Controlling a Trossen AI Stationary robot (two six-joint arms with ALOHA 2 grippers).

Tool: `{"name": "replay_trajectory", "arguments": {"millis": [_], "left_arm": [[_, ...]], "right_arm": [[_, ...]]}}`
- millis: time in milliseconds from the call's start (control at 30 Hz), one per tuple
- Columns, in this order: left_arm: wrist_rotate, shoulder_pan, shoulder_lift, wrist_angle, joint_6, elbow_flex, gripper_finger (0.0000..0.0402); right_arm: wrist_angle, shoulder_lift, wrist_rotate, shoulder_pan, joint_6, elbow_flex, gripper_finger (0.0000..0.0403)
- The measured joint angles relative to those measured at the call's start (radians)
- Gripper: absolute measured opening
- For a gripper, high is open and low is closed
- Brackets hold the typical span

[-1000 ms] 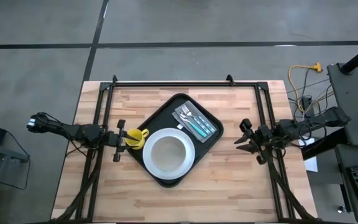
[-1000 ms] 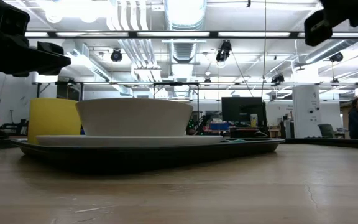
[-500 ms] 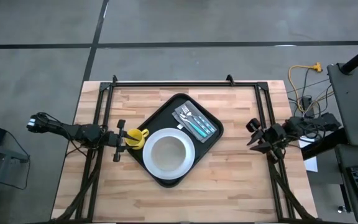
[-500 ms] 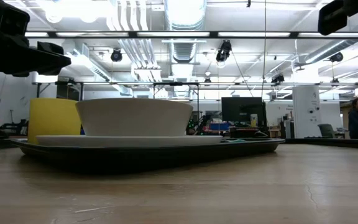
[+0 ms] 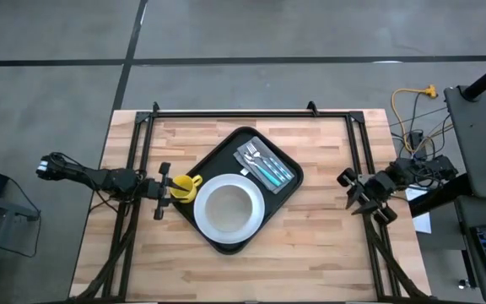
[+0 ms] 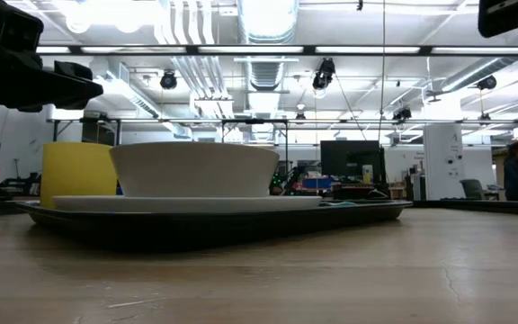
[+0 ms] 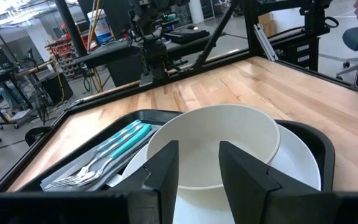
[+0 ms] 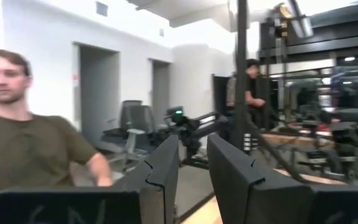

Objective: Set up tray
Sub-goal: Return to Home Position

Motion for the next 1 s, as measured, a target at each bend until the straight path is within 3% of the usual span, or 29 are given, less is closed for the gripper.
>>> {"name": "replay_trajectory", "arguments": {"millis": [433,800,1000], "left_arm": [[0.0,0.0,0.0,0.0,0.0,0.0,0.0101],[0.0,0.0,0.0,0.0,0.0,0.0,0.0101],[0.0,0.0,0.0,0.0,0.0,0.0,0.0101]], "right_arm": [[0.001,0.0,-0.119,0.0,0.064,0.001,0.0077],[0.1,0.001,-0.392,0.0,0.129,0.002,0.0085],[0.102,0.001,-0.422,0.0,0.145,0.002,0.0074]]}}
